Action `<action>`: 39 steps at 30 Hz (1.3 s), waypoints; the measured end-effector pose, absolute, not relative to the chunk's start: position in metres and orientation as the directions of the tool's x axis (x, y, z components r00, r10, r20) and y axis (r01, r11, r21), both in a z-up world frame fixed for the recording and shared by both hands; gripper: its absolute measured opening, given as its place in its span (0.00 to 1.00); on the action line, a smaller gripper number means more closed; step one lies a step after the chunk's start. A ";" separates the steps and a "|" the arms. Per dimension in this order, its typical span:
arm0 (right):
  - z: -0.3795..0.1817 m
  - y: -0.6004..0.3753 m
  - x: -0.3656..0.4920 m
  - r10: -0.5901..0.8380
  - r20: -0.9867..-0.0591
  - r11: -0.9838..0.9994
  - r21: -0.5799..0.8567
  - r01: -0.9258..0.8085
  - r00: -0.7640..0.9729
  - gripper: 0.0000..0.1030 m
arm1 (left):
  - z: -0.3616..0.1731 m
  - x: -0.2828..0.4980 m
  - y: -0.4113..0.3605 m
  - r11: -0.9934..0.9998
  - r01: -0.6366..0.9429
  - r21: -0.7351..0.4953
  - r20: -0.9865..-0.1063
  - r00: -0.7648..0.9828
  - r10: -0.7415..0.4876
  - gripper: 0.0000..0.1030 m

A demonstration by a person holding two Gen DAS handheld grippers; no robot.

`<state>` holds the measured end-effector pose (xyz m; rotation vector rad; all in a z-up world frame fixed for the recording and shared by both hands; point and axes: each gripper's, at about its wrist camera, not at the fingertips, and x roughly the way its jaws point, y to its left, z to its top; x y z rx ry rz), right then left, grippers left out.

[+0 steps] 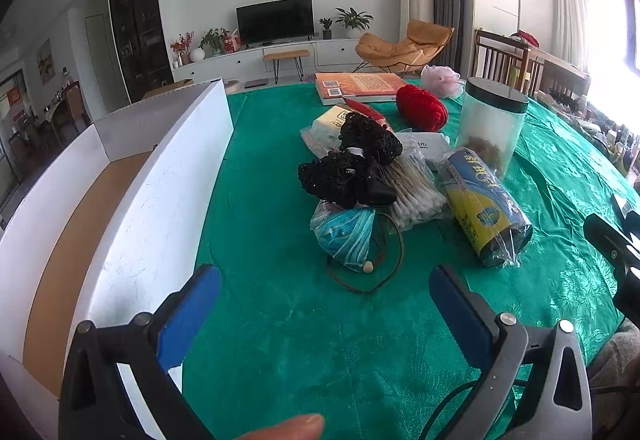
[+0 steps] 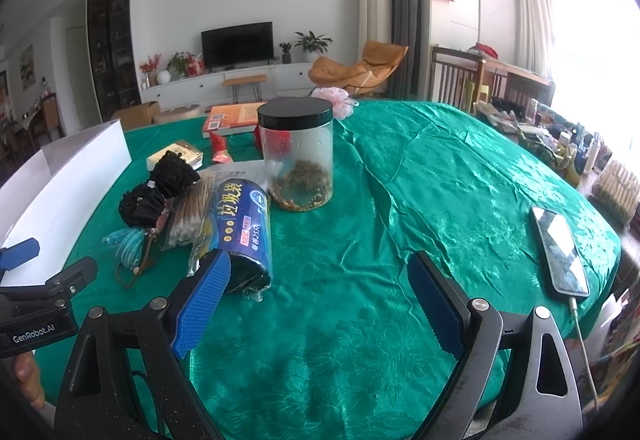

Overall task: Organize soft objects
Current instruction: 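Move both tools toward the pile of items on the table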

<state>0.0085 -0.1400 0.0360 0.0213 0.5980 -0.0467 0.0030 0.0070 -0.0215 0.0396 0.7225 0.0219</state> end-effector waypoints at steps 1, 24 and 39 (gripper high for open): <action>0.036 -0.140 0.009 -0.038 -0.564 0.999 0.005 0.050 0.825 0.89 | -0.022 0.003 0.007 0.999 -0.008 0.045 -0.662 0.748 0.035 1.00; 0.030 -0.151 0.014 -0.023 -0.596 0.997 0.050 0.066 0.802 0.89 | -0.059 0.018 0.009 0.998 0.000 0.058 -0.756 0.653 0.044 1.00; 0.025 -0.152 0.019 -0.029 -0.623 0.996 0.049 0.076 0.782 0.89 | -0.082 0.030 0.006 0.998 0.024 0.050 -0.823 0.567 0.027 1.00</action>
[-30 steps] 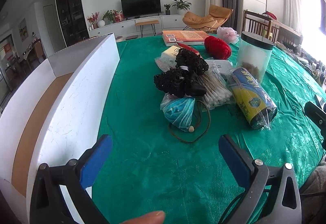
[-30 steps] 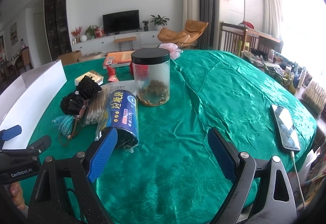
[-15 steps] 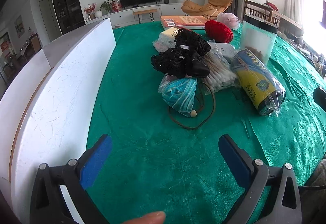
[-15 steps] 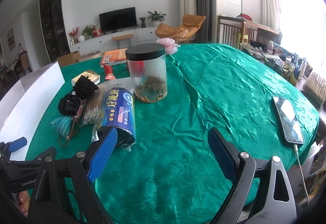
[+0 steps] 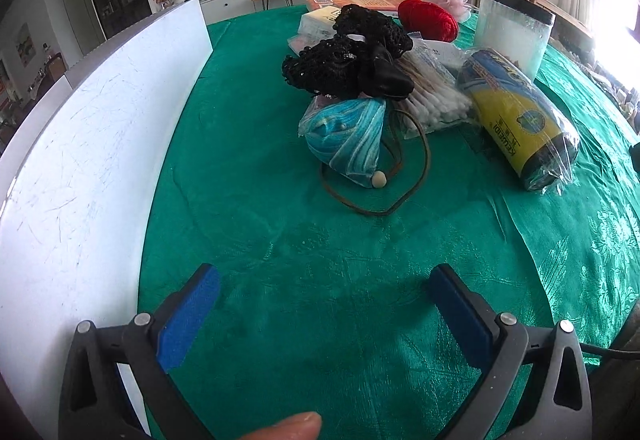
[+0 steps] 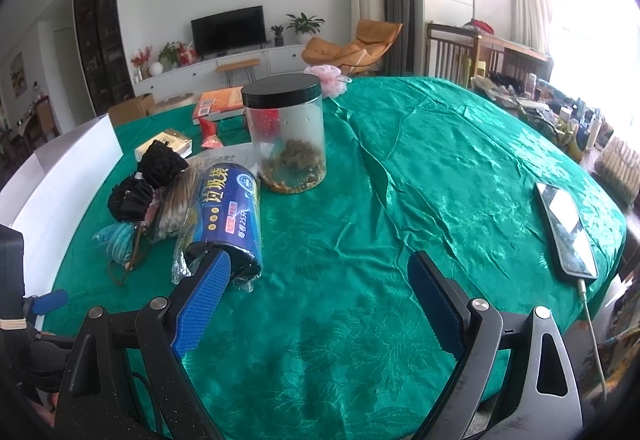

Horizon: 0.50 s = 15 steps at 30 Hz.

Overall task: Organize soft objects
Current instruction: 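Move both tools toward the pile of items on the table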

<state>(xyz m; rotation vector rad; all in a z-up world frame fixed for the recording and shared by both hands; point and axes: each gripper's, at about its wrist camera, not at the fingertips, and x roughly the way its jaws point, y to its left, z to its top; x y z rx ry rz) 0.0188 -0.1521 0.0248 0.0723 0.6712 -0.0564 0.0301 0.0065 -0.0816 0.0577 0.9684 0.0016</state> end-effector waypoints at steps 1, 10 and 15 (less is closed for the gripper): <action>0.025 -0.152 0.019 -0.029 -0.622 0.996 0.049 0.075 0.783 0.89 | -0.081 0.031 0.007 0.999 0.026 0.044 -0.825 0.565 0.022 1.00; 0.022 -0.152 0.022 -0.026 -0.639 0.996 0.048 0.074 0.769 0.89 | -0.083 0.032 0.012 1.000 0.028 0.000 -0.825 0.565 -0.016 1.00; 0.017 -0.158 0.028 0.007 -0.672 0.993 0.095 0.077 0.741 0.89 | -0.084 0.030 0.013 1.000 0.029 0.000 -0.820 0.572 -0.017 1.00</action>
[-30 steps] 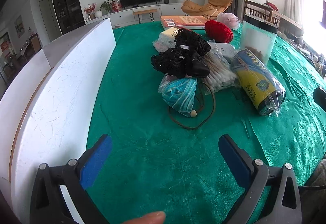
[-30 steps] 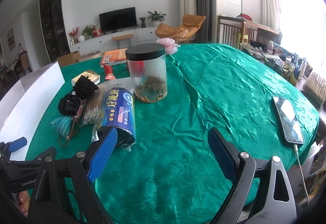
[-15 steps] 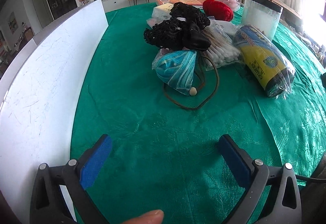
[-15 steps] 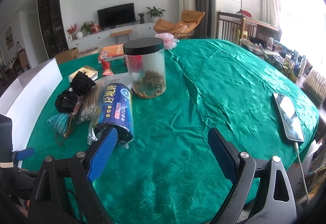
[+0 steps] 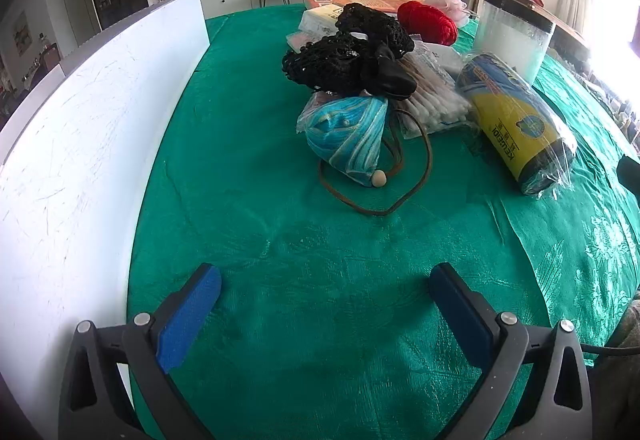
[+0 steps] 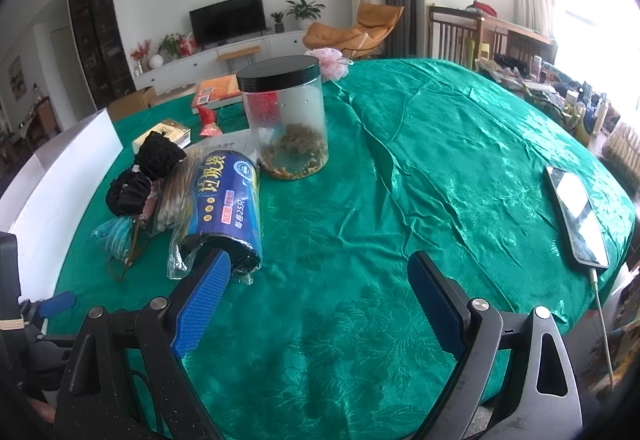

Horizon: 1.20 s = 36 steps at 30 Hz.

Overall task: Organize soft objects
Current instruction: 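Grasp the blue garbage-bag roll with the right tool, then grasp the yellow tissue pack with the left tool while the right tool lifts the roll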

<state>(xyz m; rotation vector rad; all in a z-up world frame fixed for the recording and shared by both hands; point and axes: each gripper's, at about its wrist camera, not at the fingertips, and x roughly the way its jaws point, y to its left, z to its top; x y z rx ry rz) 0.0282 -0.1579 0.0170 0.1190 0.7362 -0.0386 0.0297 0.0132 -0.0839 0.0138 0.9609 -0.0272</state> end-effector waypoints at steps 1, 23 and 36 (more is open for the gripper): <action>0.016 -0.160 0.029 0.011 -0.677 0.991 0.104 0.081 0.736 0.89 | -0.084 0.029 0.013 1.000 0.030 0.000 -0.818 0.575 -0.018 1.00; -0.006 -0.118 0.126 0.399 -0.763 0.916 0.353 -0.190 0.508 0.89 | -0.085 0.023 0.016 0.997 0.073 -0.005 -0.804 0.592 -0.048 1.00; -0.015 -0.127 0.128 0.339 -0.843 0.940 0.289 -0.180 0.417 0.58 | -0.085 0.025 0.017 0.996 0.092 -0.010 -0.811 0.582 -0.061 1.00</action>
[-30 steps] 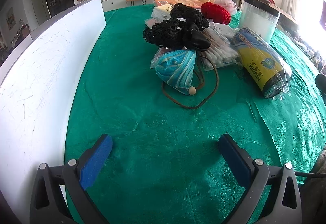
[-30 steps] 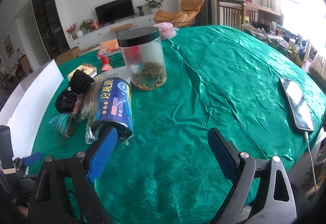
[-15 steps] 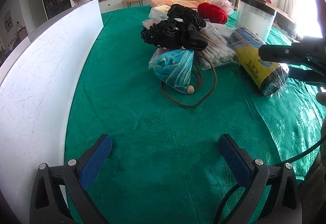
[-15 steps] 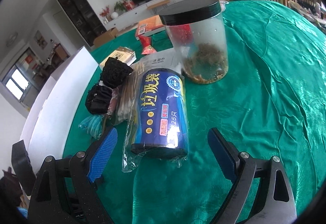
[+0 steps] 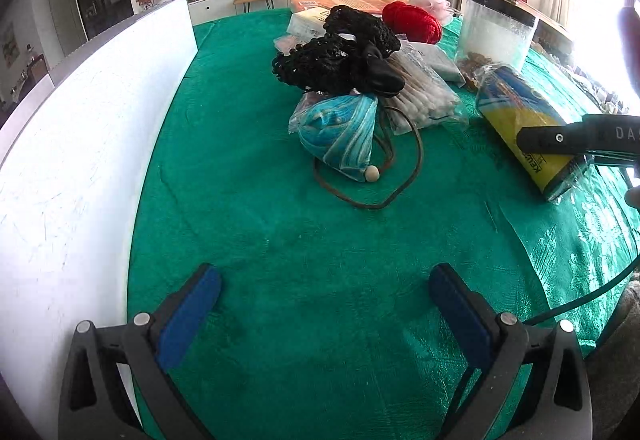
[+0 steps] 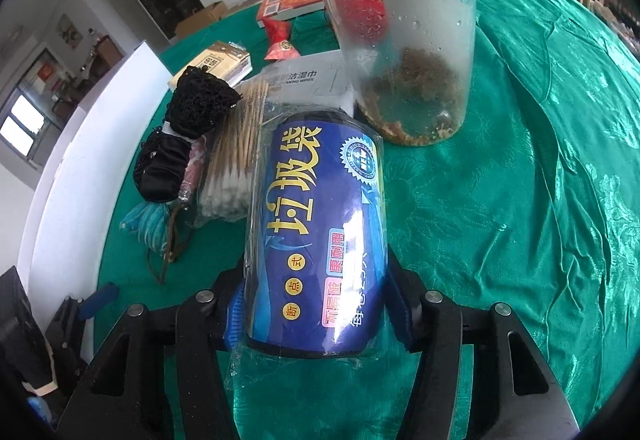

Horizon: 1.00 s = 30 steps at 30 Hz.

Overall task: Organize soft objects
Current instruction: 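Grasp the yellow tissue pack with the left tool while the right tool lifts the roll, then carry the tissue pack and roll over the white box and release both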

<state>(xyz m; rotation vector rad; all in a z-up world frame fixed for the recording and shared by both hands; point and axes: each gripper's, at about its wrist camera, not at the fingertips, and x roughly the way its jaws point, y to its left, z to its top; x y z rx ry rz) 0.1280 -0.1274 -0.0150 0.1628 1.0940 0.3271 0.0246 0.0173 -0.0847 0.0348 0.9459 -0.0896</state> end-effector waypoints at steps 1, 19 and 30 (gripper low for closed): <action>-0.014 -0.135 0.122 0.334 -0.845 0.942 0.285 -0.176 0.417 0.58 | -0.085 0.025 0.017 0.995 0.095 -0.010 -0.812 0.580 -0.063 1.00; -0.010 -0.257 0.101 0.062 -0.734 0.939 0.273 0.211 0.676 0.58 | -0.015 0.053 0.033 0.961 0.120 -0.250 -0.803 0.528 -0.275 1.00; -0.017 -0.260 0.104 0.064 -0.746 0.933 0.281 0.226 0.663 0.58 | 0.051 0.226 -0.007 0.967 0.253 0.022 -0.872 0.478 -0.105 1.00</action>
